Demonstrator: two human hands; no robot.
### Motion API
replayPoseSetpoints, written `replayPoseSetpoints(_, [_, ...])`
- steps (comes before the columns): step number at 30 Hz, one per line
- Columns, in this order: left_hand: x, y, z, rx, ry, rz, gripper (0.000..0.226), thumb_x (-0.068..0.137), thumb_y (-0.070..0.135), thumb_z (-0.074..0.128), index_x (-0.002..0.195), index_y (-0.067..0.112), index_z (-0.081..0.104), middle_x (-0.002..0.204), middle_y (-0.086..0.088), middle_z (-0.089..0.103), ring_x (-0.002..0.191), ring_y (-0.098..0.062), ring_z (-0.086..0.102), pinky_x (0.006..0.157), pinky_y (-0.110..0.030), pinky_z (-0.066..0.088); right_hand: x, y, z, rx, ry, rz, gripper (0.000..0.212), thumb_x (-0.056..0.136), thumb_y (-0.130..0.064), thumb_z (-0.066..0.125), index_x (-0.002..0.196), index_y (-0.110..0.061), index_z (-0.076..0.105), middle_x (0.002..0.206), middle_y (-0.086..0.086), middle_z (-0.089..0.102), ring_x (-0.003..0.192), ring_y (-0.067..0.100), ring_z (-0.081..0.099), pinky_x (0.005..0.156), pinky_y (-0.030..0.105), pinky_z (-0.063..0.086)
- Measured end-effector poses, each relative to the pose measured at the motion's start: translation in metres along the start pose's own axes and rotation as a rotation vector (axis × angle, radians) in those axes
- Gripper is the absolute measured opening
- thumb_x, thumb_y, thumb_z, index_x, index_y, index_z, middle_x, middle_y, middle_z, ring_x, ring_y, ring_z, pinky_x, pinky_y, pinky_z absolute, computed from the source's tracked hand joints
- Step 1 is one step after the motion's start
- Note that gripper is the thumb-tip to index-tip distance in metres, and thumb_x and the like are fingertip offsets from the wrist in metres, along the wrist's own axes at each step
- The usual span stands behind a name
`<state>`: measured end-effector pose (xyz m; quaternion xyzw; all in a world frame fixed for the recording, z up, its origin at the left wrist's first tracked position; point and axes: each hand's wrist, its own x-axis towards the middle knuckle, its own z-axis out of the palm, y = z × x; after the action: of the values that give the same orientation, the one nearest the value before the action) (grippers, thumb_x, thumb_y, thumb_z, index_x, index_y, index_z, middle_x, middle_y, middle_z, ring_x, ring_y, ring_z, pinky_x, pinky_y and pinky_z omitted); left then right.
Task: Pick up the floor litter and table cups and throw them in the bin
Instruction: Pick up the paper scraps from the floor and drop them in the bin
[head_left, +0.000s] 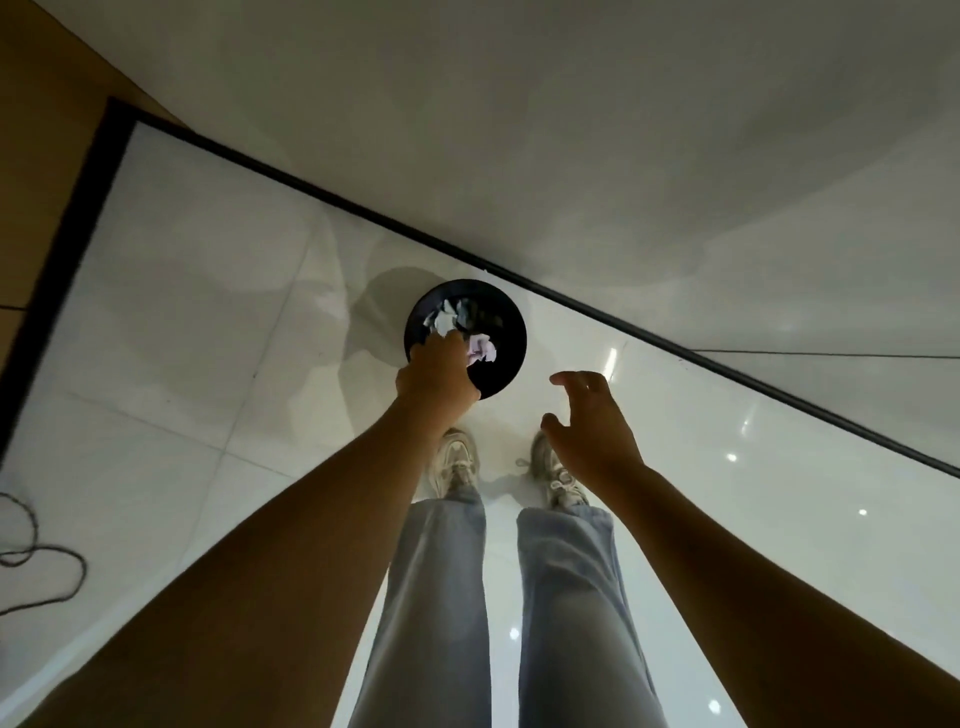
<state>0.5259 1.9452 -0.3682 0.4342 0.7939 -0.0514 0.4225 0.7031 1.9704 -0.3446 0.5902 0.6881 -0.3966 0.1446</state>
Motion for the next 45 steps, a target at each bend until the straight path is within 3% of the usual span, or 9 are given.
replayPoseSetpoints(2, [-0.012, -0.001, -0.002, 0.035, 0.024, 0.075, 0.040, 0.087, 0.019, 0.063, 0.124, 0.010, 0.048, 0.125, -0.012, 0.053, 0.117, -0.031, 0.050, 0.086, -0.039, 0.047, -0.009, 0.003, -0.001, 0.020, 0.002, 0.038, 0.050, 0.092, -0.018, 0.057, 0.140, -0.019, 0.042, 0.148, 0.005, 0.035, 0.120, 0.025, 0.053, 0.098, 0.037, 0.049])
replayPoseSetpoints(11, [-0.092, 0.036, -0.007, 0.396, 0.043, 0.431, 0.034, 0.096, 0.027, 0.048, 0.126, 0.012, 0.047, 0.125, -0.009, 0.053, 0.116, -0.025, 0.049, 0.088, -0.032, 0.045, -0.078, 0.017, -0.019, 0.039, 0.029, 0.106, 0.051, 0.092, -0.019, 0.055, 0.141, -0.020, 0.039, 0.146, 0.006, 0.040, 0.122, 0.024, 0.050, 0.096, 0.037, 0.050])
replayPoseSetpoints(16, [-0.153, 0.088, 0.005, 0.593, 0.017, 0.580, 0.037, 0.098, 0.031, 0.044, 0.131, 0.013, 0.044, 0.130, -0.008, 0.051, 0.120, -0.023, 0.047, 0.096, -0.032, 0.042, -0.146, 0.043, -0.041, 0.053, 0.098, 0.184, 0.051, 0.091, -0.023, 0.056, 0.139, -0.018, 0.039, 0.139, 0.007, 0.045, 0.121, 0.026, 0.048, 0.095, 0.040, 0.049])
replayPoseSetpoints(21, [-0.220, 0.153, 0.038, 0.738, -0.028, 0.704, 0.027, 0.097, 0.027, 0.044, 0.120, 0.014, 0.049, 0.121, -0.006, 0.055, 0.112, -0.023, 0.050, 0.090, -0.033, 0.043, -0.228, 0.096, -0.055, 0.126, 0.185, 0.291, 0.048, 0.092, -0.023, 0.053, 0.137, -0.017, 0.040, 0.135, 0.007, 0.047, 0.118, 0.026, 0.048, 0.091, 0.038, 0.048])
replayPoseSetpoints(36, [-0.469, 0.345, 0.292, 1.026, -0.226, 1.144, 0.031, 0.097, 0.025, 0.042, 0.124, 0.012, 0.049, 0.121, -0.007, 0.054, 0.112, -0.024, 0.050, 0.088, -0.032, 0.043, -0.526, 0.361, 0.002, 0.550, 0.430, 0.784, 0.047, 0.093, -0.026, 0.051, 0.138, -0.018, 0.038, 0.134, 0.006, 0.045, 0.120, 0.026, 0.045, 0.089, 0.036, 0.045])
replayPoseSetpoints(45, [-0.554, 0.423, 0.404, 1.284, -0.389, 1.365, 0.032, 0.097, 0.025, 0.042, 0.125, 0.012, 0.048, 0.122, -0.007, 0.052, 0.114, -0.024, 0.048, 0.088, -0.033, 0.042, -0.623, 0.461, 0.033, 0.846, 0.580, 1.061, 0.050, 0.093, -0.028, 0.052, 0.139, -0.018, 0.038, 0.136, 0.006, 0.044, 0.121, 0.026, 0.044, 0.091, 0.037, 0.046])
